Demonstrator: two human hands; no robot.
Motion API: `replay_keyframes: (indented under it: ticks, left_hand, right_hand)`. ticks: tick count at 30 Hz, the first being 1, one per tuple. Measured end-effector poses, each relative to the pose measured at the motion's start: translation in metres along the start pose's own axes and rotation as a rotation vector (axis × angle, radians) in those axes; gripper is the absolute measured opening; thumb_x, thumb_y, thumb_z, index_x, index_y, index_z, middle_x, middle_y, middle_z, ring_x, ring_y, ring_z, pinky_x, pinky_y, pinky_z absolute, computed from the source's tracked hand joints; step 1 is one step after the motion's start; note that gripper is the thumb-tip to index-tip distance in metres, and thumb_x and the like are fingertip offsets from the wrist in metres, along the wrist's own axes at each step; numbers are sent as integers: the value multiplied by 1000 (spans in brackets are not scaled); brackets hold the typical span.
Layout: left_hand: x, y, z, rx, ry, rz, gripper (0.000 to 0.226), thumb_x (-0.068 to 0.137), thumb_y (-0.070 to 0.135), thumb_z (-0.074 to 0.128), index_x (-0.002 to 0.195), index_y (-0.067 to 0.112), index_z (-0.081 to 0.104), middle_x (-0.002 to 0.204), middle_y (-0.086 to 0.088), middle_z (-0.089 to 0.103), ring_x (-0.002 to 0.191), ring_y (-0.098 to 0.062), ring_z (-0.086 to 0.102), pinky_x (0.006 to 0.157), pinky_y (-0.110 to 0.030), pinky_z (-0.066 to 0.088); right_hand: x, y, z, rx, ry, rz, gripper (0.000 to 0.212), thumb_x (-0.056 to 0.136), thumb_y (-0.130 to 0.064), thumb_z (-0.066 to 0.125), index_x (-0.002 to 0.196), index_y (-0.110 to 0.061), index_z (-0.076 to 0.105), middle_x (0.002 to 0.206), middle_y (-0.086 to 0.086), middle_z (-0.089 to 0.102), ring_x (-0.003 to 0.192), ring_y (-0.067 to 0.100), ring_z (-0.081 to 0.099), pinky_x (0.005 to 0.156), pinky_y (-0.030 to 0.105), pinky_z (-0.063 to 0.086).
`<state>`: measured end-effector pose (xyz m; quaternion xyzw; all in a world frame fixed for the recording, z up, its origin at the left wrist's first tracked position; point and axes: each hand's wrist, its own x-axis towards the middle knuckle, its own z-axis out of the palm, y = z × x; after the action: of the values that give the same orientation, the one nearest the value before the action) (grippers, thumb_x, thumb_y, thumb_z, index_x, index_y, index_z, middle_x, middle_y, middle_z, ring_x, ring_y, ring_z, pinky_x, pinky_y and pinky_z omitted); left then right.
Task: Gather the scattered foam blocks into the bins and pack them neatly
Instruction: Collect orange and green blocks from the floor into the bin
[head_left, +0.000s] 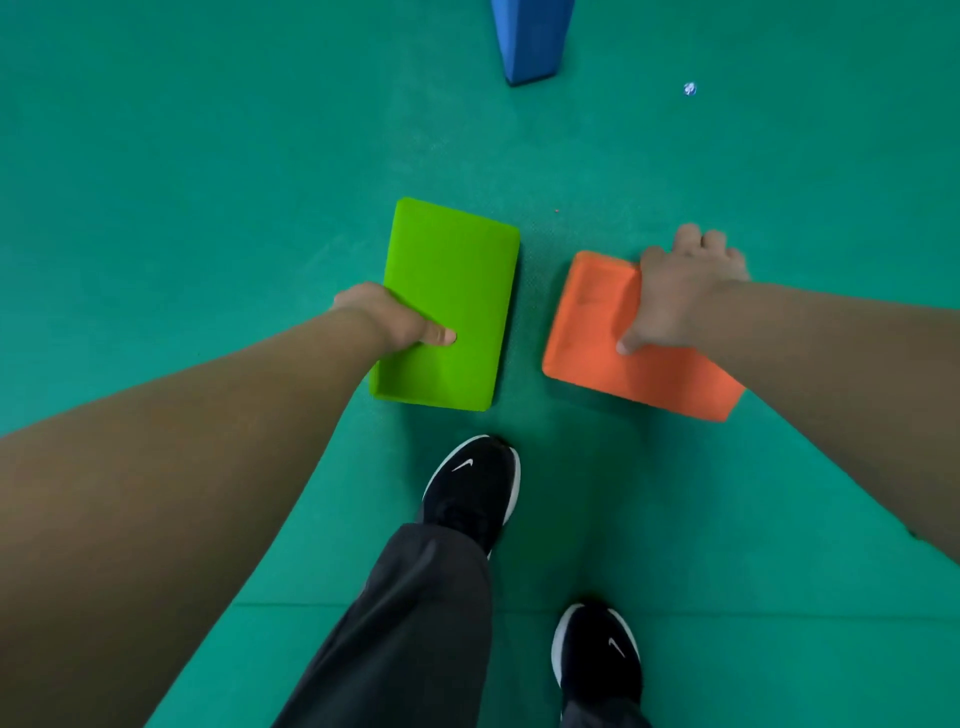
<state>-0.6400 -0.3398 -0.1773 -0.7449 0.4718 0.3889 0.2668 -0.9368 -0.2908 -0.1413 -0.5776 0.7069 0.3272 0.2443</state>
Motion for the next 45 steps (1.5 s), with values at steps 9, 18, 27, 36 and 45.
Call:
replay_keyframes:
  ticks: [9,18,27,36,45]
  left_hand:
    - [-77,-2,5,-313,54,30,119,58,53,98,144,8,29,139,-14,53,129,-37,55,102,-45,49]
    - [-242,-200,-22,-552,209,-39,100,65,59,90,137,12,37,136,-15,54,122,-37,58,95,-42,50]
    - [-399,-491,78,-920,268,-390,103,67,65,87,141,12,39,137,-12,57,122,-34,58,94,-39,48]
    - [-548,-712,311,-1364,385,-659,107,55,66,91,137,13,47,123,-1,62,106,-26,63,97,-41,53]
    - [-714,-859,498,-1977,789,-743,83,56,53,94,127,16,69,113,5,78,97,-15,77,94,-39,59]
  right_hand:
    - [-75,-25,-27,102,33,-128,93,56,-58,90,120,-19,36,130,11,57,120,38,60,96,48,51]
    - [-235,-161,-96,-141,140,-378,91,63,-60,83,137,-27,42,134,14,50,124,42,54,100,52,48]
    - [-440,-357,-4,-306,157,-772,84,65,-57,80,134,-30,43,132,12,52,123,39,54,99,50,48]
    - [-652,-476,207,-470,173,-1096,75,62,-62,74,122,-30,43,113,11,68,109,39,63,89,45,52]
    - [-890,-565,343,-486,233,-1443,75,64,-67,68,118,-21,44,114,13,64,107,39,63,86,46,50]
